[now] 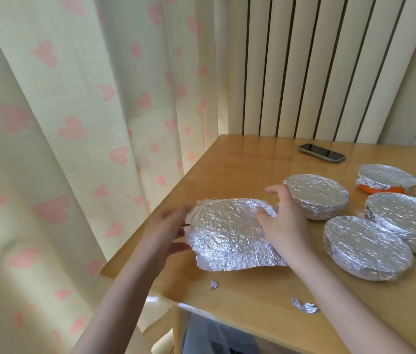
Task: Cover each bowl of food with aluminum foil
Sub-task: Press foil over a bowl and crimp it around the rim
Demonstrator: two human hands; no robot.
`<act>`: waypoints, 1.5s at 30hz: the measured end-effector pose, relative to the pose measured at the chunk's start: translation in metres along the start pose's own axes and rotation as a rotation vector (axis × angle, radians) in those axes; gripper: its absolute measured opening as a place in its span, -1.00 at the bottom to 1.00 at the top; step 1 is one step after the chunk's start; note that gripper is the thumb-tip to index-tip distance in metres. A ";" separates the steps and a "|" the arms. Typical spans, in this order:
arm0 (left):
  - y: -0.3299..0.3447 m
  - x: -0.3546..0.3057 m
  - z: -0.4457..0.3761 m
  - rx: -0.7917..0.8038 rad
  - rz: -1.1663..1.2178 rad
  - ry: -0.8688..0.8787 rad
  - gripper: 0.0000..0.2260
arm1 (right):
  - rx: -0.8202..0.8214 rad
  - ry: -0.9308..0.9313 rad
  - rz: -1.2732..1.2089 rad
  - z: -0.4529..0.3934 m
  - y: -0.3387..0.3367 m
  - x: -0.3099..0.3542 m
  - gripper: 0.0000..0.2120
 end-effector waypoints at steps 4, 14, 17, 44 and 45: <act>-0.003 0.006 0.000 -0.097 -0.088 0.060 -0.67 | 0.104 0.013 -0.052 -0.007 0.013 -0.014 -0.78; 0.024 -0.055 0.025 0.088 -0.737 0.626 0.08 | 0.292 -0.289 0.203 -0.011 0.008 0.046 -0.52; 0.057 -0.044 0.011 0.314 -1.047 0.604 0.28 | 0.582 -0.309 0.337 0.002 0.048 0.037 -0.37; 0.050 -0.048 -0.033 0.242 -0.633 0.465 -0.43 | 0.252 0.144 -0.101 -0.002 0.028 -0.005 -0.65; 0.061 -0.044 -0.032 0.286 -0.674 0.447 -0.49 | 0.258 0.169 -0.102 0.000 0.033 -0.007 -0.68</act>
Point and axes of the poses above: each hand's wrist, its own z-axis away from the middle knuckle, its own y-axis out of the palm, x = y × z, the point moved 8 cm from there along -z, towards the middle knuckle, and after that the axes turned 12 degrees about -z, right-handed, at the moved point
